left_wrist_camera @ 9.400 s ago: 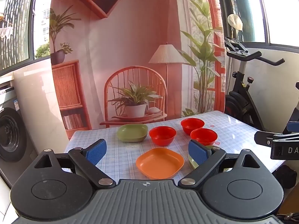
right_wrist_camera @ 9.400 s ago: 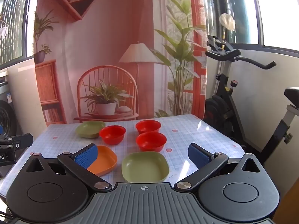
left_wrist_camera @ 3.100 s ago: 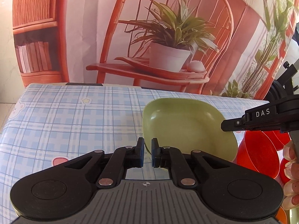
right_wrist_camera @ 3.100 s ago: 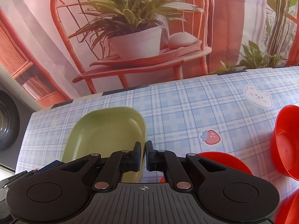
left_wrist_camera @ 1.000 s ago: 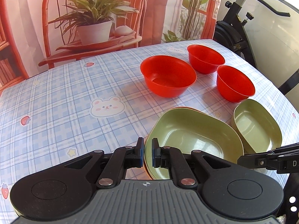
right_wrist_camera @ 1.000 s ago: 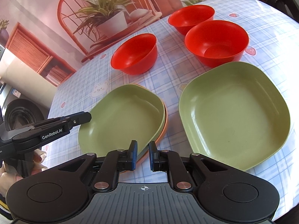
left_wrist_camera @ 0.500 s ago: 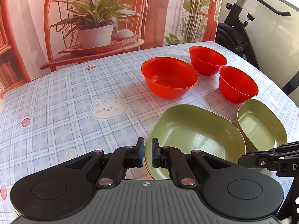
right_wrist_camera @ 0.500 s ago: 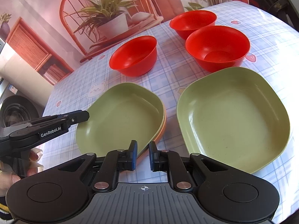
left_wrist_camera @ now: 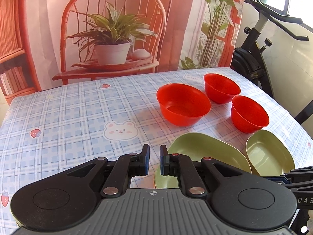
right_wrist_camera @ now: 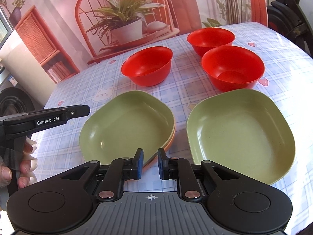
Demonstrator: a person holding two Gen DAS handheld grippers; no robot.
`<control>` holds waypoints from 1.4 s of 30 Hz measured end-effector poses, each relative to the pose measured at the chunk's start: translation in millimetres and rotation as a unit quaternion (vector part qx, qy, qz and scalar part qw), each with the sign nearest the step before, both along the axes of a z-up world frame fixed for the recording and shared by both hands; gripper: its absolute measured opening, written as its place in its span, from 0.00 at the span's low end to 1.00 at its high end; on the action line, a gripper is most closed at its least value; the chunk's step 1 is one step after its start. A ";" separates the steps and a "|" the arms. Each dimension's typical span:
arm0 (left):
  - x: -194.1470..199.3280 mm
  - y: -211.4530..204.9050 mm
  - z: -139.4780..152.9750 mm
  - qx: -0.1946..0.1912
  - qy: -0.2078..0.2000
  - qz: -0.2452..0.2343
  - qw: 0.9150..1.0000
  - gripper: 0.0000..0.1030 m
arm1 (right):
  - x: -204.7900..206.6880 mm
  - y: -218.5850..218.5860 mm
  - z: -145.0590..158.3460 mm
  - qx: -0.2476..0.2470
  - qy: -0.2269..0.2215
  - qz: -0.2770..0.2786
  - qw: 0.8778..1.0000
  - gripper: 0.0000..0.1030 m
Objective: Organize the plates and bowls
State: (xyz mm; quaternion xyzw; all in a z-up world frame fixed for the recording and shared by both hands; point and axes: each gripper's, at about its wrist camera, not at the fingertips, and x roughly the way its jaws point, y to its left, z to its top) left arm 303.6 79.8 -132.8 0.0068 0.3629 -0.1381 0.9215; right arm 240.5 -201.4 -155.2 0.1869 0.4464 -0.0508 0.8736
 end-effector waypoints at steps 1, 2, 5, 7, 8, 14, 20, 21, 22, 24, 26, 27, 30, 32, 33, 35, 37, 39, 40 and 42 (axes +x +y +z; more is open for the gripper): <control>-2.6 -0.3 4.7 -0.002 -0.005 0.006 1.000 0.13 | -1.5 -2.0 3.0 0.003 -0.008 0.003 1.000 0.17; -4.8 -1.4 7.9 -0.003 -0.007 0.008 1.000 0.13 | -2.7 -3.5 5.7 0.003 -0.014 0.004 1.000 0.17; -16.5 -9.1 20.1 -0.008 -0.021 0.007 1.000 0.13 | -7.7 -12.3 18.4 -0.018 -0.046 0.006 0.999 0.17; -23.3 -17.2 26.6 -0.011 -0.026 0.008 1.000 0.13 | -11.1 -21.5 26.6 -0.039 -0.065 0.002 0.997 0.17; -25.6 -20.9 28.7 -0.013 -0.028 0.009 0.999 0.13 | -13.0 -28.7 30.7 -0.051 -0.073 -0.004 0.996 0.17; -42.2 -59.0 33.6 -0.032 -0.030 0.025 0.999 0.13 | -28.2 -73.5 39.6 -0.076 -0.107 -0.047 0.990 0.17; -54.6 -99.0 25.3 -0.055 -0.008 0.046 0.997 0.16 | -46.1 -105.0 36.8 -0.125 -0.124 -0.064 0.982 0.17; -56.4 -104.9 22.2 -0.064 -0.004 0.047 0.997 0.17 | -47.6 -107.9 35.7 -0.129 -0.124 -0.065 0.982 0.17; -58.9 -110.8 18.4 -0.068 0.000 0.045 0.997 0.18 | -50.8 -112.2 32.9 -0.135 -0.124 -0.066 0.981 0.17; -62.2 -123.0 12.6 -0.061 0.003 0.039 0.997 0.19 | -54.0 -118.4 26.4 -0.138 -0.120 -0.066 0.981 0.17; -64.2 -132.8 7.2 -0.051 0.005 0.033 0.998 0.19 | -56.9 -124.1 18.9 -0.134 -0.116 -0.068 0.982 0.17; -64.3 -137.2 4.1 -0.048 0.006 0.032 0.998 0.19 | -58.0 -126.4 15.7 -0.133 -0.115 -0.069 0.982 0.17; -62.7 -144.9 -2.3 -0.046 0.011 0.026 0.999 0.19 | -61.0 -128.5 4.4 -0.146 -0.112 -0.066 0.981 0.17; -60.7 -150.2 -6.8 -0.041 0.015 0.026 0.999 0.19 | -62.0 -133.0 -3.1 -0.133 -0.108 -0.066 0.983 0.17; -59.3 -152.1 -8.4 -0.039 0.017 0.026 0.999 0.19 | -62.1 -135.3 -5.2 -0.125 -0.108 -0.068 0.984 0.17; -57.5 -156.6 -12.6 -0.038 0.027 0.024 0.999 0.21 | -62.2 -138.3 -9.5 -0.116 -0.106 -0.070 0.985 0.17; -55.9 -161.7 -17.3 -0.036 0.035 0.019 0.999 0.28 | -62.8 -141.6 -13.3 -0.116 -0.106 -0.072 0.985 0.17; -55.1 -166.7 -20.9 -0.028 0.036 0.016 0.999 0.29 | -64.3 -146.0 -17.0 -0.112 -0.105 -0.077 0.985 0.17; -54.2 -169.2 -22.9 -0.023 0.039 0.014 0.999 0.29 | -64.6 -148.3 -19.5 -0.108 -0.103 -0.078 0.986 0.17; -52.7 -172.1 -25.8 -0.015 0.042 0.013 0.999 0.29 | -65.4 -150.4 -23.7 -0.101 -0.102 -0.078 0.987 0.17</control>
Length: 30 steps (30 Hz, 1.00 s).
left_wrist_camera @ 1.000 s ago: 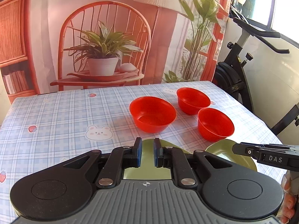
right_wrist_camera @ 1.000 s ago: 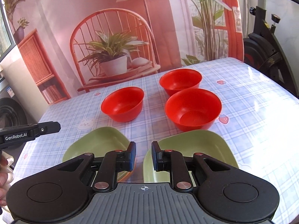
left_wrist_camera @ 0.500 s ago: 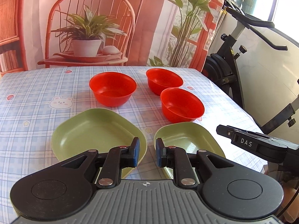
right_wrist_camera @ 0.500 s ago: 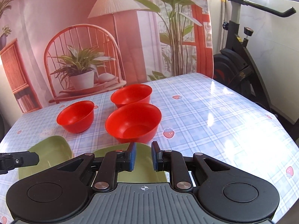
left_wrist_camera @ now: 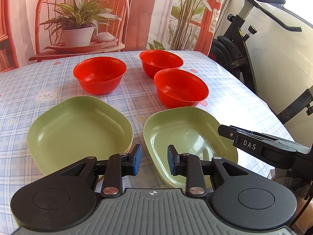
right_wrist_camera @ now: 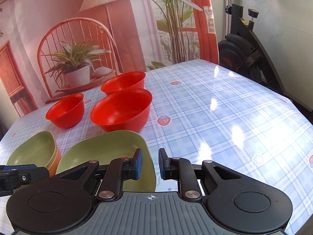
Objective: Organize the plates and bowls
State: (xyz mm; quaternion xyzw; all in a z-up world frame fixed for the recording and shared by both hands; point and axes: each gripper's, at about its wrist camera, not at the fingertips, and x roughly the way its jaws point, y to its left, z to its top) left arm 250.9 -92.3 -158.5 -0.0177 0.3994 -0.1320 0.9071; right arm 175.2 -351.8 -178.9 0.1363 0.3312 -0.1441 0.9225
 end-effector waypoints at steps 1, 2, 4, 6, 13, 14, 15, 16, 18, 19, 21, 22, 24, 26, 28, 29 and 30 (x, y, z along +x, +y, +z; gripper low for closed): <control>0.6 -1.1 -1.4 0.003 0.002 0.000 1.000 0.29 | -0.5 -1.4 -2.3 0.004 0.001 0.002 1.000 0.17; 1.5 -1.3 -2.6 0.005 0.005 0.002 1.000 0.29 | -0.6 -2.0 -3.7 0.007 0.002 0.004 1.000 0.16; 3.7 -2.6 -5.3 0.009 0.015 0.004 1.000 0.29 | 0.0 -3.9 -6.6 0.013 0.002 0.003 1.000 0.15; 5.0 -4.1 -8.0 0.013 0.022 0.004 1.000 0.29 | 0.3 -5.5 -8.7 0.019 0.004 0.002 1.000 0.13; 6.9 -9.9 -18.3 0.013 0.039 -0.007 0.999 0.29 | -1.1 -7.2 -12.5 0.029 0.003 0.001 1.000 0.08; 6.8 -10.6 -18.8 0.015 0.039 -0.008 0.999 0.28 | -1.5 -7.5 -12.9 0.031 0.003 0.002 1.000 0.08; 6.9 -10.8 -19.6 0.017 0.039 -0.008 0.999 0.26 | -1.4 -7.5 -13.3 0.033 0.003 0.003 0.999 0.08; 6.8 -10.8 -20.2 0.016 0.039 -0.009 0.999 0.19 | -1.4 -7.4 -13.6 0.034 0.003 0.002 0.999 0.07; 6.5 -10.3 -20.1 0.018 0.039 -0.008 0.999 0.16 | -1.9 -7.9 -14.2 0.035 0.004 0.002 0.999 0.06; 6.7 -9.5 -20.1 0.017 0.040 -0.008 0.999 0.14 | -2.4 -8.2 -14.2 0.036 0.003 0.000 0.999 0.06; 6.6 -8.1 -19.5 0.012 0.042 -0.008 0.999 0.12 | -3.3 -8.6 -14.0 0.037 0.003 -0.004 0.999 0.05; 6.4 -8.0 -18.8 0.009 0.042 -0.009 0.999 0.12 | -3.9 -8.5 -13.6 0.036 0.003 -0.005 0.999 0.05; 5.1 -8.1 -16.8 0.006 0.039 -0.011 0.999 0.12 | -4.7 -7.8 -11.7 0.033 0.002 -0.006 0.999 0.05; 3.3 -8.2 -14.3 0.005 0.034 -0.015 0.999 0.12 | -5.9 -6.3 -8.5 0.026 -0.001 -0.007 1.000 0.05; 1.2 -7.9 -12.1 0.002 0.030 -0.016 0.999 0.12 | -7.2 -5.4 -5.7 0.022 -0.003 -0.008 1.000 0.05; 0.1 -7.0 -11.0 0.001 0.028 -0.017 0.999 0.12 | -7.7 -4.4 -4.3 0.019 -0.004 -0.008 1.000 0.05; -0.6 -6.6 -10.3 0.000 0.027 -0.016 0.999 0.12 | -8.3 -3.3 -3.0 0.016 -0.004 -0.007 1.000 0.05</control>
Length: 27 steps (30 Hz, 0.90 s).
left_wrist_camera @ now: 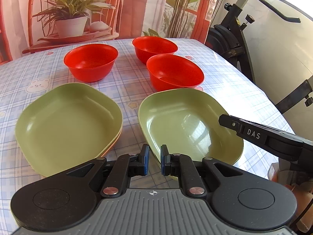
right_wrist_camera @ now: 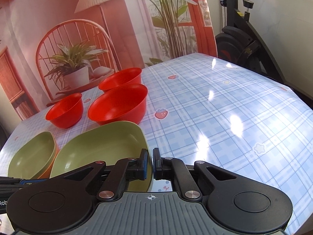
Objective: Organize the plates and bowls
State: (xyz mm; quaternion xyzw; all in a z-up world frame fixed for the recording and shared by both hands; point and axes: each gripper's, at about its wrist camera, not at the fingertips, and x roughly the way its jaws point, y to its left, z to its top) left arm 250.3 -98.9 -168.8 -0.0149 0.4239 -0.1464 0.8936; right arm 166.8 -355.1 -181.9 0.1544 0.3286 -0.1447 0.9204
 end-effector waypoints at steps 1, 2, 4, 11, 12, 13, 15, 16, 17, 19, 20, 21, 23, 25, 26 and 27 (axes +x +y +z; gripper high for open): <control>-1.0 0.6 0.9 -0.001 -0.001 0.000 1.000 0.13 | -0.3 0.9 1.3 -0.002 0.000 0.001 1.000 0.05; -2.1 1.5 2.0 -0.003 -0.002 0.000 1.000 0.12 | -0.6 1.8 2.2 -0.004 0.000 0.001 1.000 0.05; -4.1 3.7 3.6 -0.006 -0.003 0.000 1.000 0.13 | -1.8 4.3 5.5 -0.007 0.000 0.002 1.000 0.05; -10.5 10.6 13.1 -0.018 -0.022 -0.001 1.000 0.13 | -3.7 13.7 20.7 -0.027 -0.003 0.005 1.000 0.05; -11.7 12.1 15.4 -0.022 -0.025 0.000 0.999 0.13 | -3.9 15.1 23.3 -0.030 -0.005 0.006 1.000 0.05; -13.0 13.5 17.5 -0.026 -0.029 0.002 0.999 0.13 | -4.2 16.4 25.8 -0.033 -0.007 0.007 0.999 0.05; -15.7 15.7 20.3 -0.031 -0.035 0.005 0.999 0.13 | -4.8 19.0 31.7 -0.037 -0.010 0.010 0.999 0.05; -17.7 17.4 21.8 -0.035 -0.038 0.006 0.999 0.13 | -4.8 20.3 34.6 -0.039 -0.011 0.011 0.999 0.05; -19.2 19.2 23.1 -0.038 -0.040 0.008 0.998 0.13 | -4.7 21.4 36.7 -0.040 -0.012 0.013 0.999 0.05; -21.3 23.2 25.8 -0.042 -0.043 0.012 0.998 0.13 | -3.8 25.3 42.4 -0.044 -0.015 0.018 0.999 0.05; -21.9 26.0 27.6 -0.046 -0.046 0.014 0.998 0.13 | -3.0 27.7 45.2 -0.048 -0.016 0.022 0.998 0.05; -23.0 29.8 30.3 -0.050 -0.050 0.017 0.997 0.13 | -1.7 31.0 48.5 -0.052 -0.018 0.027 0.998 0.05; -24.6 36.2 35.5 -0.055 -0.059 0.026 0.996 0.13 | 1.9 36.9 54.5 -0.055 -0.021 0.036 0.998 0.05; -27.5 44.0 41.0 -0.058 -0.069 0.035 0.995 0.13 | 6.1 41.9 59.0 -0.054 -0.023 0.044 0.997 0.05; -28.1 46.8 42.6 -0.060 -0.071 0.039 0.995 0.13 | 8.9 44.8 61.7 -0.054 -0.024 0.049 0.997 0.05; -29.3 51.4 45.1 -0.064 -0.073 0.045 0.994 0.13 | 12.4 49.1 65.1 -0.054 -0.025 0.055 0.997 0.05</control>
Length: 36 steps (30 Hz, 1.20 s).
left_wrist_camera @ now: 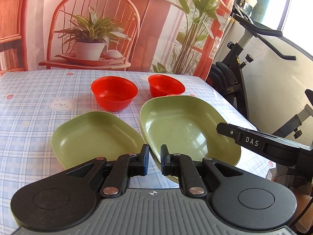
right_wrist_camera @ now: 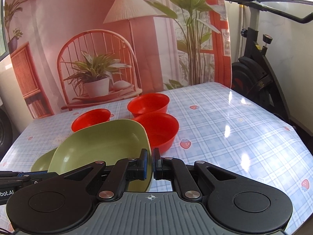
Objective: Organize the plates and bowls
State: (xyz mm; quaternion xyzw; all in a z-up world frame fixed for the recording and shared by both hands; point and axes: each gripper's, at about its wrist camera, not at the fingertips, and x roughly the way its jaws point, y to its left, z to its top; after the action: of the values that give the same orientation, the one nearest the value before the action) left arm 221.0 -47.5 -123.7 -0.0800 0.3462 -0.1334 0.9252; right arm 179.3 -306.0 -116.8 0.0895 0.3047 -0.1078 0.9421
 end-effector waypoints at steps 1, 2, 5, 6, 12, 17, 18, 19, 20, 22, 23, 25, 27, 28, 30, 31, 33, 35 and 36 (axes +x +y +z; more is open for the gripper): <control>-0.7 4.8 2.6 -0.003 -0.001 0.006 1.000 0.13 | 3.0 2.8 2.5 0.000 -0.001 0.005 1.000 0.05; -0.5 9.4 5.6 -0.006 -0.001 0.011 1.000 0.13 | 6.3 5.9 5.4 0.000 -0.001 0.012 1.000 0.05; -0.6 26.0 14.2 -0.018 -0.002 0.026 0.999 0.13 | 20.3 16.3 15.2 0.003 0.000 0.035 0.999 0.05; -0.4 32.0 17.7 -0.023 -0.005 0.033 0.999 0.13 | 27.7 21.8 19.3 0.000 0.000 0.047 0.999 0.05; -1.2 65.9 31.8 -0.035 -0.016 0.076 0.996 0.13 | 62.2 57.0 38.0 -0.029 -0.020 0.117 0.992 0.05; -1.6 81.8 28.4 -0.039 -0.002 0.101 0.994 0.15 | 90.4 79.1 36.4 -0.047 -0.020 0.164 0.985 0.05; -2.2 82.9 25.7 -0.036 0.002 0.103 0.994 0.15 | 95.5 82.4 34.5 -0.048 -0.018 0.174 0.983 0.05; -2.0 84.9 22.1 -0.034 0.007 0.103 0.994 0.15 | 99.3 84.4 32.0 -0.050 -0.016 0.180 0.982 0.05; -1.9 84.5 19.6 -0.033 0.011 0.104 0.994 0.16 | 102.3 85.4 29.5 -0.050 -0.013 0.186 0.981 0.05; -0.1 86.0 10.8 -0.031 0.024 0.104 0.994 0.16 | 107.8 86.1 20.1 -0.048 -0.007 0.198 0.979 0.05; 0.0 86.2 7.1 -0.029 0.029 0.104 0.994 0.16 | 109.7 85.6 16.5 -0.047 -0.004 0.201 0.978 0.05; 1.9 86.4 0.0 -0.025 0.039 0.103 0.994 0.17 | 112.6 85.0 4.1 -0.045 0.007 0.209 0.977 0.05; 3.1 84.7 -5.9 -0.017 0.046 0.101 0.994 0.17 | 113.7 84.3 -6.8 -0.046 0.017 0.211 0.976 0.05; 3.6 83.5 -9.4 -0.012 0.050 0.100 0.994 0.17 | 113.8 83.6 -13.3 -0.044 0.022 0.211 0.976 0.05; 4.6 82.5 -13.8 -0.007 0.057 0.098 0.994 0.17 | 114.4 81.5 -22.5 -0.038 0.030 0.209 0.977 0.05; 4.9 82.7 -15.6 -0.006 0.060 0.097 0.993 0.17 | 113.5 80.3 -28.1 -0.033 0.035 0.207 0.977 0.05; 4.5 84.2 -18.1 -0.004 0.064 0.097 0.993 0.17 | 113.7 78.3 -33.9 -0.025 0.037 0.206 0.978 0.05; 6.1 83.9 -21.2 -0.001 0.069 0.098 0.993 0.17 | 114.0 76.8 -37.6 -0.020 0.037 0.207 0.977 0.05; 6.8 83.7 -22.5 0.001 0.070 0.099 0.993 0.17 | 114.6 76.5 -38.6 -0.019 0.037 0.208 0.977 0.05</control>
State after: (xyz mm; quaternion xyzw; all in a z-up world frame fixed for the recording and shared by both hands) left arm 227.9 36.2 -146.2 -0.1221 0.4006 -0.0345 0.9074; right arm 293.9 -229.5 -155.4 0.0020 0.3494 0.0819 0.9334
